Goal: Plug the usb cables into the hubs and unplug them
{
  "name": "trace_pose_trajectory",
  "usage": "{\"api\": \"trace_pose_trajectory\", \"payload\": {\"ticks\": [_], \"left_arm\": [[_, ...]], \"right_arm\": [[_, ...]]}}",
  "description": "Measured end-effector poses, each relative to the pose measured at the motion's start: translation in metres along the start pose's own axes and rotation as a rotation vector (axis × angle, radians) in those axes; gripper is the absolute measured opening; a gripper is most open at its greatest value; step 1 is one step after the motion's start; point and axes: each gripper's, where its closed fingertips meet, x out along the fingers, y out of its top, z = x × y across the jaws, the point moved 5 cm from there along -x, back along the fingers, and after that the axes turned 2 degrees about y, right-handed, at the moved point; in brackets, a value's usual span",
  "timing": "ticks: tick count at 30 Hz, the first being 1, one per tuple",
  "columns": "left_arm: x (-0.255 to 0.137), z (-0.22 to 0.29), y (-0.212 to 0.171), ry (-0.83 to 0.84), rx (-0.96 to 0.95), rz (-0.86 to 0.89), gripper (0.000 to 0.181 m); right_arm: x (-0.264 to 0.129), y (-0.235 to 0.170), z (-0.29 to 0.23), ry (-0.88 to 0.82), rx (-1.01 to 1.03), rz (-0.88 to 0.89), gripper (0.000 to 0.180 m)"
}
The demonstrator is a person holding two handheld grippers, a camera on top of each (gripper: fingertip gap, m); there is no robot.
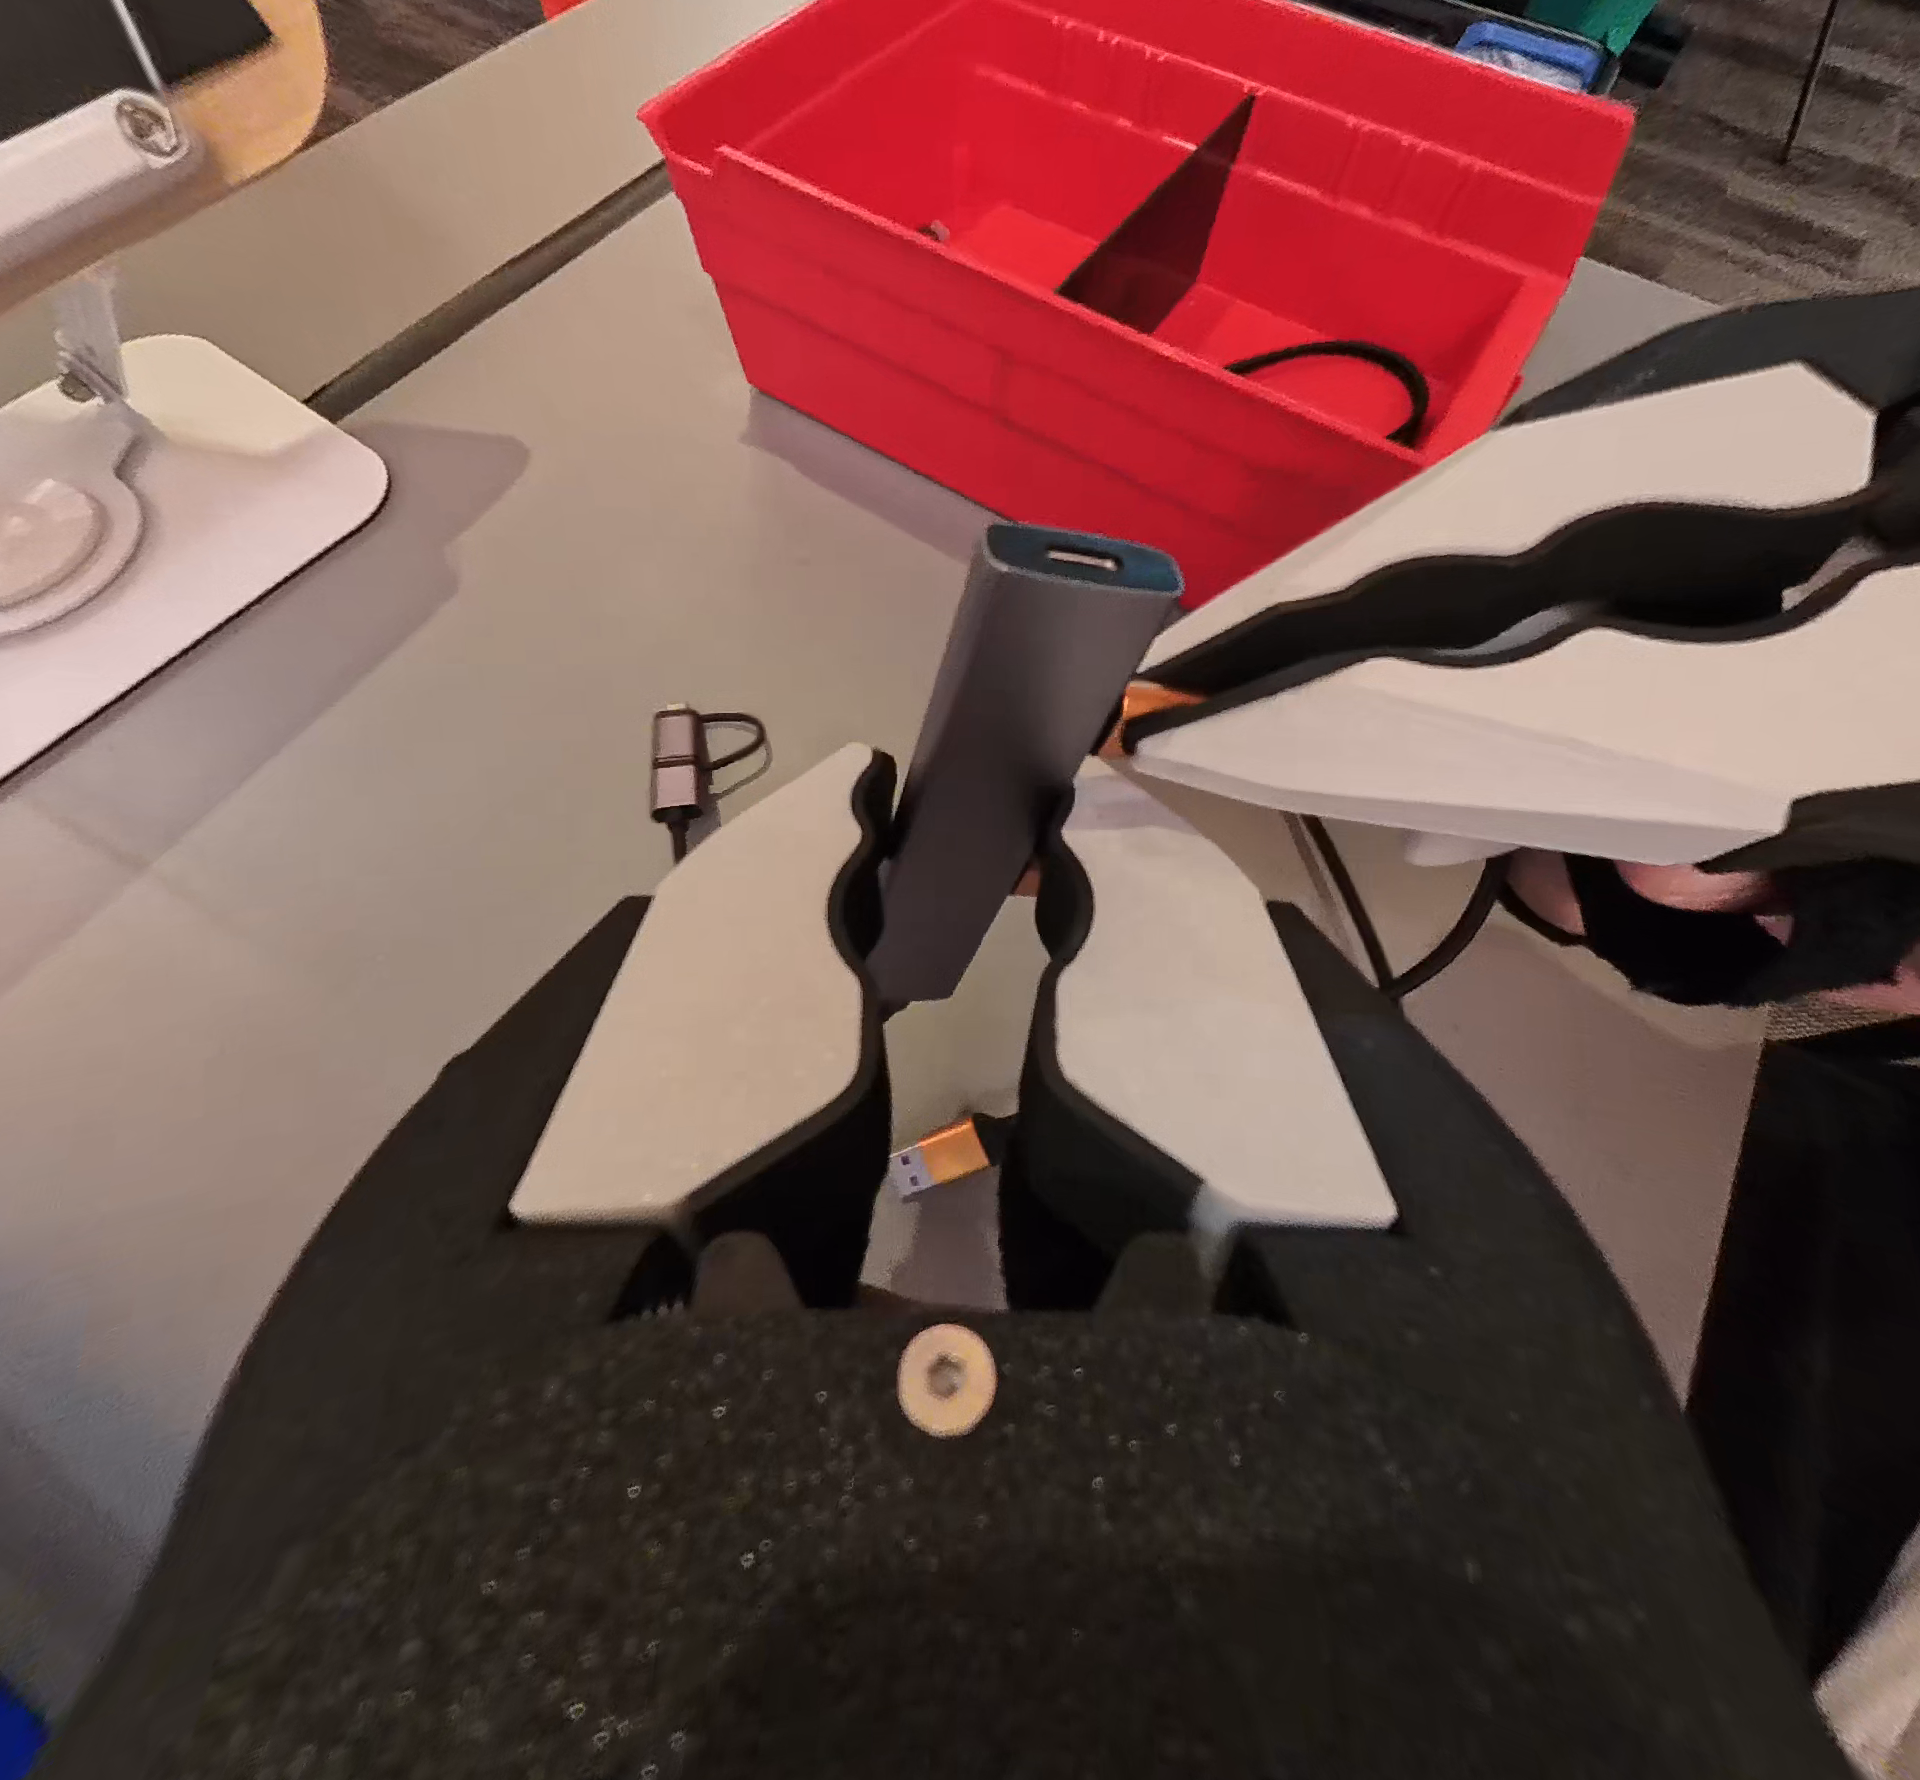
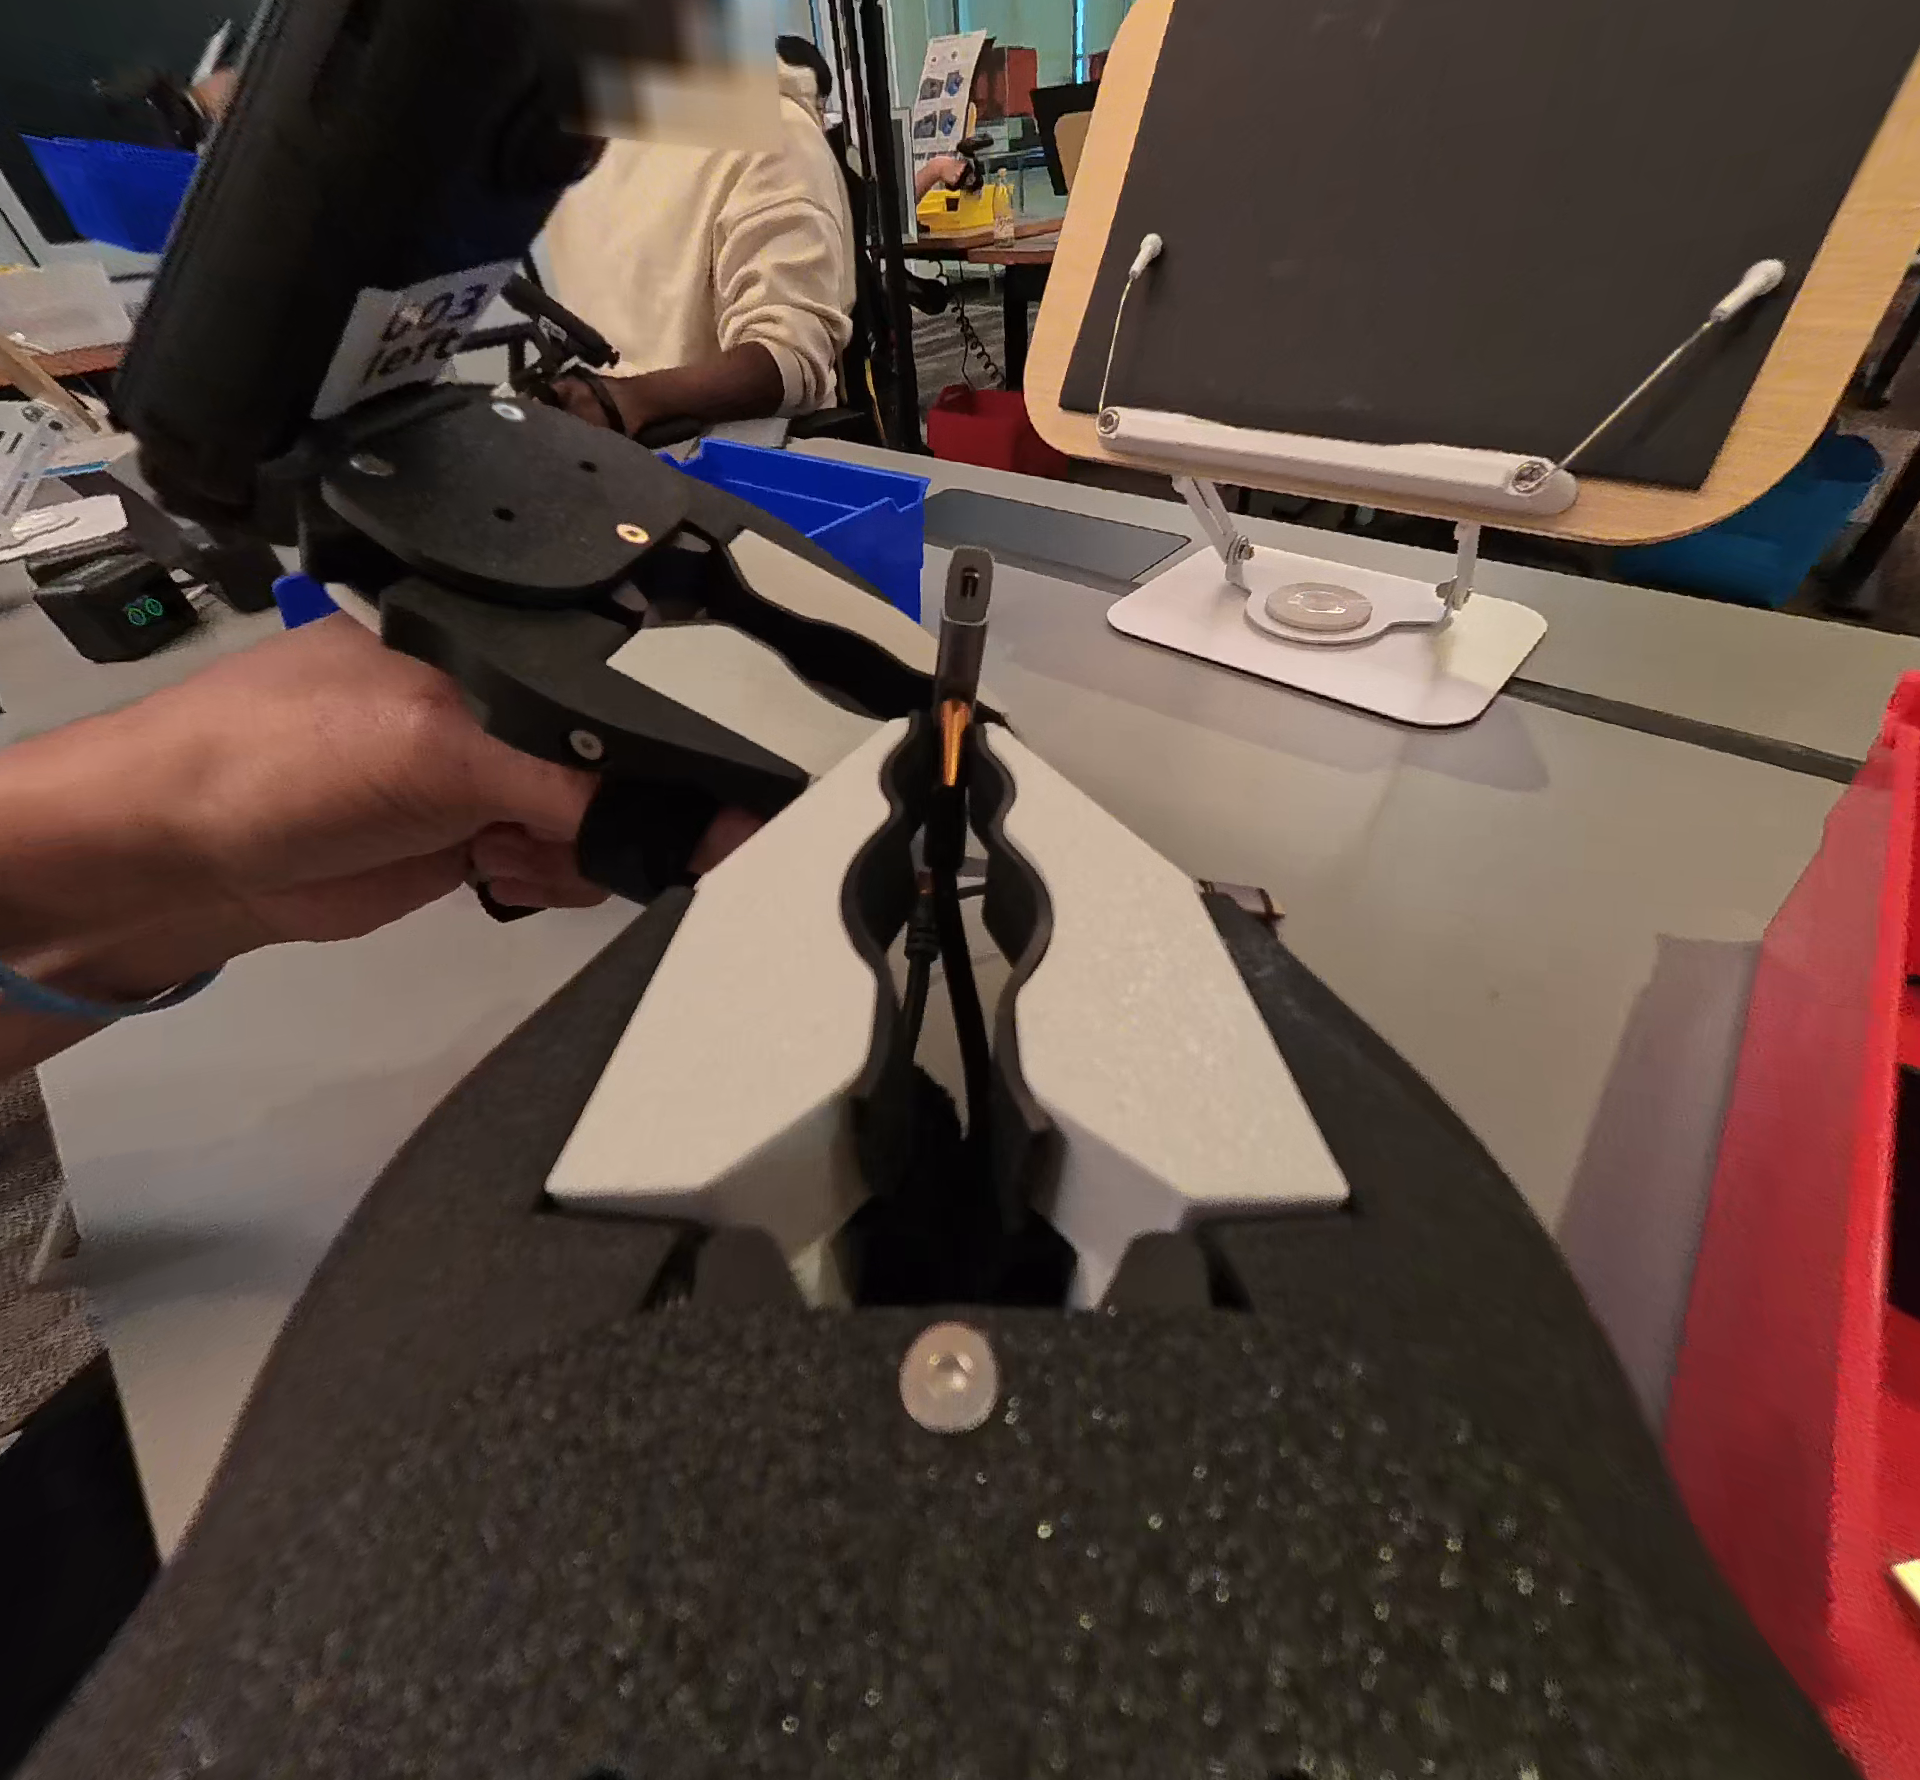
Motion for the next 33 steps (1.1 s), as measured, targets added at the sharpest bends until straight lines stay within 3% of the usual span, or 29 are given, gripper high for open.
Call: {"api": "trace_pose_trajectory", "payload": {"ticks": [11,13,15,18,20,24,29,33], "left_arm": [[0.01,0.015,0.0,-0.055,0.002,0.004,0.027],[0.001,-0.016,0.002,0.11,-0.06,0.05,0.022],[-0.034,-0.082,0.003,0.193,-0.261,0.169,0.022],[-0.043,-0.079,0.006,0.185,-0.134,0.144,0.022],[-0.03,-0.057,0.009,0.149,-0.054,0.108,0.022],[-0.031,-0.06,0.014,0.167,-0.049,0.071,0.022],[-0.051,-0.075,0.022,0.211,-0.046,0.113,0.022],[-0.053,-0.074,0.021,0.161,-0.08,0.112,0.022]], "right_arm": [[-0.021,-0.008,0.005,-0.019,0.09,0.014,0.004],[-0.031,-0.011,0.012,-0.065,0.089,0.024,0.004],[-0.055,-0.019,0.032,-0.108,0.176,0.052,0.004],[-0.062,-0.02,0.035,-0.049,0.215,0.062,0.004],[-0.061,-0.002,0.033,0.011,0.202,0.061,0.004],[-0.074,0.067,0.02,0.214,0.083,0.006,0.004],[-0.107,0.139,0.05,0.157,-0.173,-0.061,0.004],[-0.117,0.161,0.083,0.199,-0.184,-0.106,0.004]]}}
